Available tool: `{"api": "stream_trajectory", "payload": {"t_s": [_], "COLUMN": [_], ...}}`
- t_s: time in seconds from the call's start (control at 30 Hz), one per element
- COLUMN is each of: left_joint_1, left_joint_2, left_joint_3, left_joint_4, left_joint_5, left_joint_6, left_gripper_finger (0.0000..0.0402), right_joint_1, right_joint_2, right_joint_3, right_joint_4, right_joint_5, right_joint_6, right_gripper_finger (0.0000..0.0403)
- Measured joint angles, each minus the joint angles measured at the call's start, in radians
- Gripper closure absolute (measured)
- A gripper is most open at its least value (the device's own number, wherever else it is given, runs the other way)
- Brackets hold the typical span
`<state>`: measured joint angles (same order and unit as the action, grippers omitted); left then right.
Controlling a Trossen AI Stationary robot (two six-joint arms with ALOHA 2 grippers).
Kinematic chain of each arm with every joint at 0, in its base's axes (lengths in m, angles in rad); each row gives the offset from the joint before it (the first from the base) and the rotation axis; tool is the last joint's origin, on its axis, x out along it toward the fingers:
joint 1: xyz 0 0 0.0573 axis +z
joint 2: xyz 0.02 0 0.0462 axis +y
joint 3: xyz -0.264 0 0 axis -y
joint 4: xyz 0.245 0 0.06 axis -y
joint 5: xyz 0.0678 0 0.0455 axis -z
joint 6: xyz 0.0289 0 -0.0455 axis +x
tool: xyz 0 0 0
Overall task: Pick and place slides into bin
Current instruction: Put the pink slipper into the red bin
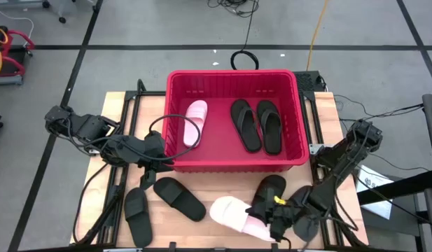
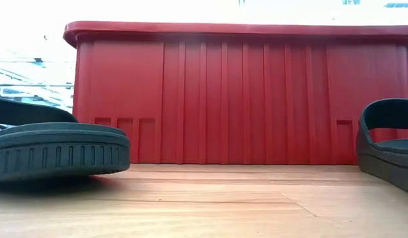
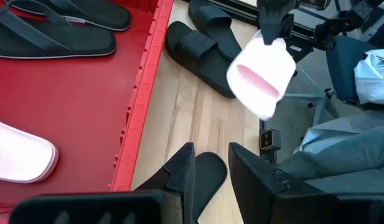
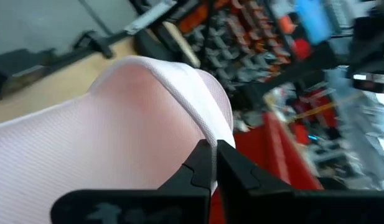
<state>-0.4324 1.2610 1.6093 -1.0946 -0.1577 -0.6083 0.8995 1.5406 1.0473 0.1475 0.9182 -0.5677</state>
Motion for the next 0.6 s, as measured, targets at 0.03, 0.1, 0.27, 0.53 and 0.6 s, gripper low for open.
{"api": "stream_trajectory", "payload": {"t_s": [0.03, 0.1, 0.27, 0.53, 0.6], "left_joint_1": [0.0, 0.0, 0.0, 0.0, 0.0], "left_joint_2": [0.0, 0.0, 0.0, 0.0, 0.0], "left_joint_3": [0.0, 0.0, 0.0, 0.0, 0.0], "left_joint_4": [0.0, 0.0, 0.0, 0.0, 0.0], "left_joint_5": [0.0, 0.0, -0.001, -0.002, -0.002], "left_joint_6": [0.0, 0.001, 0.003, 0.034, 0.053], "left_gripper_finger": [0.0309, 0.0309, 0.0309, 0.0309, 0.0309], "right_joint_1": [0.015, 0.036, 0.052, 0.016, -0.007], "right_joint_2": [0.0, 0.0, -0.008, -0.088, -0.113], "right_joint_3": [0.0, 0.0, 0.0, 0.0, 0.001], "right_joint_4": [0.008, 0.022, 0.1, 0.392, 0.458], "right_joint_5": [0.043, 0.118, 0.259, 0.392, 0.399], "right_joint_6": [-0.011, -0.029, -0.118, -0.443, -0.517], "right_gripper_finger": [0.0403, 0.0403, 0.0403, 0.0403, 0.0403]}}
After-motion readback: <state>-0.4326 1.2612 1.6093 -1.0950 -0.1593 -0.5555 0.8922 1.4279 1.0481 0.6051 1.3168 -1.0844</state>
